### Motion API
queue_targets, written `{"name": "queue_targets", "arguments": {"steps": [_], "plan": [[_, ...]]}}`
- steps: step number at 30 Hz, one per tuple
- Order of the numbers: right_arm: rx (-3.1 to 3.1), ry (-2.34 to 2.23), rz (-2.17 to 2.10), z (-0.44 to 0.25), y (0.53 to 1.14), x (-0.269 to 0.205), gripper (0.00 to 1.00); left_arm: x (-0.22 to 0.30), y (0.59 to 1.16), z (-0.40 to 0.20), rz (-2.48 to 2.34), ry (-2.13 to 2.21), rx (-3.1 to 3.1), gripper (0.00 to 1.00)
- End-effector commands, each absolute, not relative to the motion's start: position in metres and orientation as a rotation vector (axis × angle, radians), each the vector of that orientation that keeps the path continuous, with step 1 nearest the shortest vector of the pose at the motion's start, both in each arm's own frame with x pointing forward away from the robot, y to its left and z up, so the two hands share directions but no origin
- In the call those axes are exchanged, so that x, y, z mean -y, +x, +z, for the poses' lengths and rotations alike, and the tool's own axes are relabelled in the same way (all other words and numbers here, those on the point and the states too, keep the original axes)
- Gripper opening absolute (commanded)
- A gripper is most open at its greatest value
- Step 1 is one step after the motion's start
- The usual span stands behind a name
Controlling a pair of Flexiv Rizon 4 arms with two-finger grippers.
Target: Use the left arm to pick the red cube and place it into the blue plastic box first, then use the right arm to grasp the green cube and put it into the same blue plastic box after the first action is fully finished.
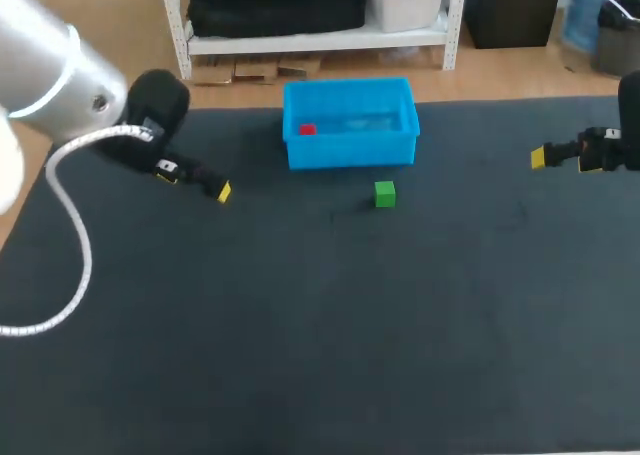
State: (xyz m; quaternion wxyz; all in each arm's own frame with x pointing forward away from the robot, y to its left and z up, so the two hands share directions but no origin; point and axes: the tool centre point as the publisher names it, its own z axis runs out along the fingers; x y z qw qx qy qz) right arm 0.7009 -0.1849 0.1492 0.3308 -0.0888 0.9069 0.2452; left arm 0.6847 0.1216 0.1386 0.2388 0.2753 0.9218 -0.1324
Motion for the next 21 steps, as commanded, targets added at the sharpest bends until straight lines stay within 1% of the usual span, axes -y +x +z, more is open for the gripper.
{"name": "queue_targets", "arguments": {"steps": [1,21], "plan": [[-2.372,-0.234,0.643,0.149,0.701,0.185,1.0,-0.128,0.684,0.138,-0.473,0.657,-2.229,1.0],[-2.372,-0.234,0.643,0.149,0.701,0.185,1.0,-0.133,0.694,0.144,-0.477,0.715,-2.33,1.0]]}}
